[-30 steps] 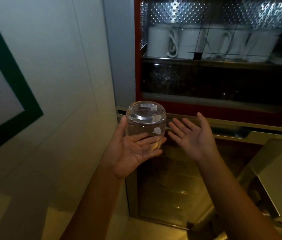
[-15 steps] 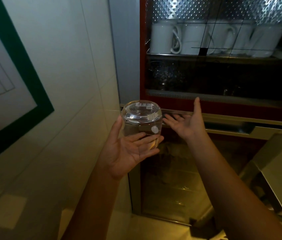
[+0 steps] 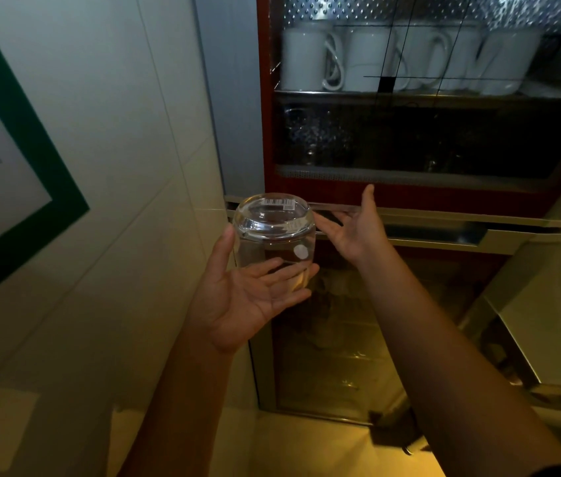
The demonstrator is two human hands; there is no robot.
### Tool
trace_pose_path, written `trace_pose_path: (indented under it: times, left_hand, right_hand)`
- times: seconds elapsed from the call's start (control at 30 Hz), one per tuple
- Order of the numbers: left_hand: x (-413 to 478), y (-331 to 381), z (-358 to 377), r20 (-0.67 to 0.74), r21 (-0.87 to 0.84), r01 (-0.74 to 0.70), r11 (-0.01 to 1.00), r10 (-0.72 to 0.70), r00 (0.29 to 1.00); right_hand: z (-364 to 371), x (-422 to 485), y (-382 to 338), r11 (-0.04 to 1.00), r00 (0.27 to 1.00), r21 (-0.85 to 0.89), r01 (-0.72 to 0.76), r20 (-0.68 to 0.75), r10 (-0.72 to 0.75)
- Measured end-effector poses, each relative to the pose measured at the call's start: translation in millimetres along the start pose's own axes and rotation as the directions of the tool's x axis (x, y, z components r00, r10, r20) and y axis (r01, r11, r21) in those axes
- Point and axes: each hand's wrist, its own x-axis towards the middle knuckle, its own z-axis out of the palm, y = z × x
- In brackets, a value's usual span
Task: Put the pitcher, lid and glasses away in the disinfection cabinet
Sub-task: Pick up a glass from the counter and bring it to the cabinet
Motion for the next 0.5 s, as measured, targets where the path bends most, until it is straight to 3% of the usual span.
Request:
trace_pose_path:
  times: [0.3,0.5]
  left_hand:
    - [-5,-1,6,0.046,-0.02,0.021,1.0,-0.02,0.999]
    - [-6,-4,10,0.047,-0.003,0.028,1.0,-0.028,0.999]
  right_hand:
    - [13,2,3,0.998,0.988,-0.043,0.05,-0.141,-0.055]
    - [12,6,5,0.998,0.987,-0.046,0.052,-0.149,-0.058]
